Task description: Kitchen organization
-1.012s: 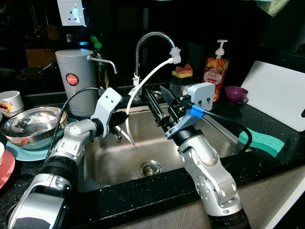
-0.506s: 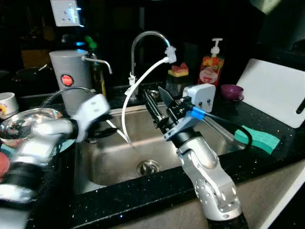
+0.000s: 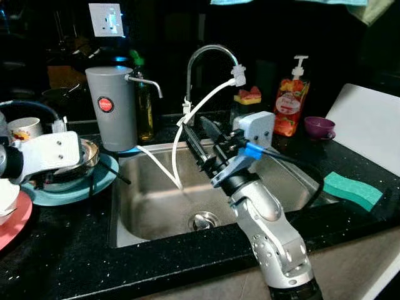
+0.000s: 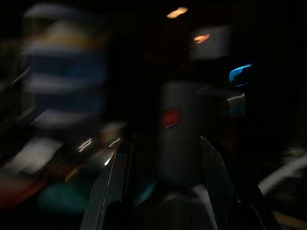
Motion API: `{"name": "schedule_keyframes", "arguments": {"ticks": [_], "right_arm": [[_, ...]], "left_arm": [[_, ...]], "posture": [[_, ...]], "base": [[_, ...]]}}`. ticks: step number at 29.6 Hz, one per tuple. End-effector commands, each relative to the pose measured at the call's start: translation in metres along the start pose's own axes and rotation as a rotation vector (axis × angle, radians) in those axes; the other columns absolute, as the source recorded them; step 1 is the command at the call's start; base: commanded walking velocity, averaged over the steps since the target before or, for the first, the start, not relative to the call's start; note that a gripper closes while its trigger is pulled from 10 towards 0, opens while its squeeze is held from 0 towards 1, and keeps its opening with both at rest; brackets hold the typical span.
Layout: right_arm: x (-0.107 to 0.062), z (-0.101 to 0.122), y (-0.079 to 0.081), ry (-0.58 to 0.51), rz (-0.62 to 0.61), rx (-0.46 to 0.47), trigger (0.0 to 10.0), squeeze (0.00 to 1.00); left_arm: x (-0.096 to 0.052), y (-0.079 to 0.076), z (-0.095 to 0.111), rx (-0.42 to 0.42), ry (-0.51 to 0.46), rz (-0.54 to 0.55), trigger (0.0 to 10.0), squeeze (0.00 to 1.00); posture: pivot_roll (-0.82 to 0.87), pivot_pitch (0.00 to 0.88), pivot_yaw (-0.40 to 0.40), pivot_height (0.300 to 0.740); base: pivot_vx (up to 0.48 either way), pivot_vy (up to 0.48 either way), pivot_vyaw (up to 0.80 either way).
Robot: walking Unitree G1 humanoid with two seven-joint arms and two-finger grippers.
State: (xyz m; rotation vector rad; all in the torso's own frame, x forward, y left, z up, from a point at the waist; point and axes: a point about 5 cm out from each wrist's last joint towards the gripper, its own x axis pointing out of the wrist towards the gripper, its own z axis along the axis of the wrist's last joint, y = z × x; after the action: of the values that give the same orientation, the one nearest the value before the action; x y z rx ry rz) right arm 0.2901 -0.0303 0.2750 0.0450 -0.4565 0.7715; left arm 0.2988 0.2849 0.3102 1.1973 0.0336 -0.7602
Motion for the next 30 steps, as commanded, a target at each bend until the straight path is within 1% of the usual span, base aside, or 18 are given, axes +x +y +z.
{"name": "schedule_keyframes", "arguments": {"ticks": [1, 2, 3, 6, 8, 10, 13, 14, 15, 16, 17, 19, 20, 24, 25, 26, 27, 30], "right_arm": [[0.005, -0.028, 0.009, 0.175, 0.076, -0.018, 10.0, 0.00], [0.007, -0.040, 0.011, 0.249, 0.082, -0.011, 10.0, 0.00], [0.010, -0.046, 0.011, 0.285, 0.086, -0.017, 10.0, 0.00], [0.016, -0.057, 0.016, 0.349, 0.121, -0.056, 10.0, 0.00], [0.019, -0.059, 0.017, 0.362, 0.138, -0.074, 10.0, 0.00], [0.020, -0.060, 0.017, 0.370, 0.143, -0.073, 10.0, 0.00], [0.022, -0.064, 0.009, 0.408, 0.156, -0.111, 10.0, 0.00], [0.022, -0.062, 0.004, 0.413, 0.149, -0.112, 10.0, 0.00], [0.022, -0.061, 0.000, 0.415, 0.140, -0.108, 10.0, 0.15], [0.023, -0.060, -0.003, 0.417, 0.135, -0.105, 10.0, 0.15], [0.023, -0.059, -0.006, 0.417, 0.128, -0.097, 10.0, 0.81], [0.023, -0.059, -0.007, 0.417, 0.125, -0.092, 10.0, 0.81], [0.023, -0.059, -0.009, 0.416, 0.118, -0.082, 10.0, 1.00], [0.024, -0.057, -0.012, 0.401, 0.107, -0.006, 10.0, 1.00], [0.026, -0.056, -0.012, 0.396, 0.113, 0.008, 10.0, 0.00], [0.028, -0.054, -0.012, 0.386, 0.119, 0.041, 10.0, 0.00], [0.028, -0.054, -0.012, 0.386, 0.119, 0.041, 10.0, 0.00], [0.032, -0.051, -0.013, 0.369, 0.114, 0.084, 10.0, 0.00]], "left_arm": [[0.006, -0.002, 0.007, 0.024, -0.037, -0.035, 10.0, 0.00], [0.015, -0.001, 0.011, 0.025, -0.070, -0.037, 10.0, 0.00], [0.023, 0.000, 0.012, 0.035, -0.078, -0.030, 10.0, 0.00], [0.044, 0.002, 0.011, 0.078, -0.062, -0.011, 10.0, 0.00], [0.051, 0.002, 0.010, 0.105, -0.040, -0.011, 10.0, 0.00], [0.054, 0.001, 0.010, 0.118, -0.033, -0.023, 10.0, 0.00], [0.062, -0.003, 0.009, 0.153, -0.008, -0.075, 10.0, 0.00], [0.064, -0.004, 0.008, 0.163, 0.005, -0.086, 10.0, 0.00], [0.065, -0.004, 0.006, 0.171, 0.018, -0.093, 10.0, 0.00], [0.066, -0.004, 0.005, 0.178, 0.025, -0.096, 10.0, 0.00], [0.067, -0.004, 0.003, 0.184, 0.033, -0.098, 10.0, 0.00], [0.068, -0.004, 0.001, 0.188, 0.036, -0.098, 10.0, 0.00], [0.069, -0.004, 0.000, 0.191, 0.042, -0.096, 10.0, 0.00], [0.082, -0.008, -0.006, 0.225, 0.077, -0.086, 10.0, 0.00], [0.087, -0.009, -0.006, 0.234, 0.083, -0.082, 10.0, 0.00], [0.096, -0.012, -0.007, 0.244, 0.087, -0.072, 10.0, 0.00], [0.096, -0.012, -0.007, 0.244, 0.087, -0.072, 10.0, 0.00], [0.110, -0.020, -0.007, 0.262, 0.095, -0.060, 10.0, 0.00]], "posture": [[0.13, 0.000, -0.059, 0.740], [0.13, 0.000, -0.059, 0.740], [0.13, 0.000, -0.059, 0.740], [0.12, 0.011, -0.051, 0.740], [0.11, 0.015, -0.044, 0.740], [0.11, 0.017, -0.042, 0.740], [0.09, 0.022, -0.028, 0.740], [0.08, 0.023, -0.025, 0.740], [0.08, 0.023, -0.025, 0.740], [0.08, 0.023, -0.025, 0.740], [0.08, 0.024, -0.023, 0.740], [0.08, 0.024, -0.023, 0.740], [0.08, 0.024, -0.023, 0.740], [0.08, 0.031, -0.023, 0.740], [0.08, 0.032, -0.023, 0.740], [0.08, 0.031, -0.027, 0.740], [0.08, 0.031, -0.027, 0.740], [0.08, 0.033, -0.030, 0.740]], "base": [[0.000, 0.000, 0.00], [0.000, 0.000, 0.00], [0.000, 0.000, 0.00], [0.000, 0.000, 0.00], [0.000, 0.000, 0.00], [0.000, 0.000, 0.00], [0.000, 0.000, 0.00], [0.000, 0.000, 0.00], [0.000, 0.000, 0.00], [0.000, 0.000, 0.00], [0.000, 0.000, 0.00], [0.000, 0.000, 0.00], [0.000, 0.000, 0.00], [0.000, 0.000, 0.00], [0.000, 0.000, 0.00], [0.000, 0.000, 0.00], [0.000, 0.000, 0.00], [0.000, 0.000, 0.00]]}}
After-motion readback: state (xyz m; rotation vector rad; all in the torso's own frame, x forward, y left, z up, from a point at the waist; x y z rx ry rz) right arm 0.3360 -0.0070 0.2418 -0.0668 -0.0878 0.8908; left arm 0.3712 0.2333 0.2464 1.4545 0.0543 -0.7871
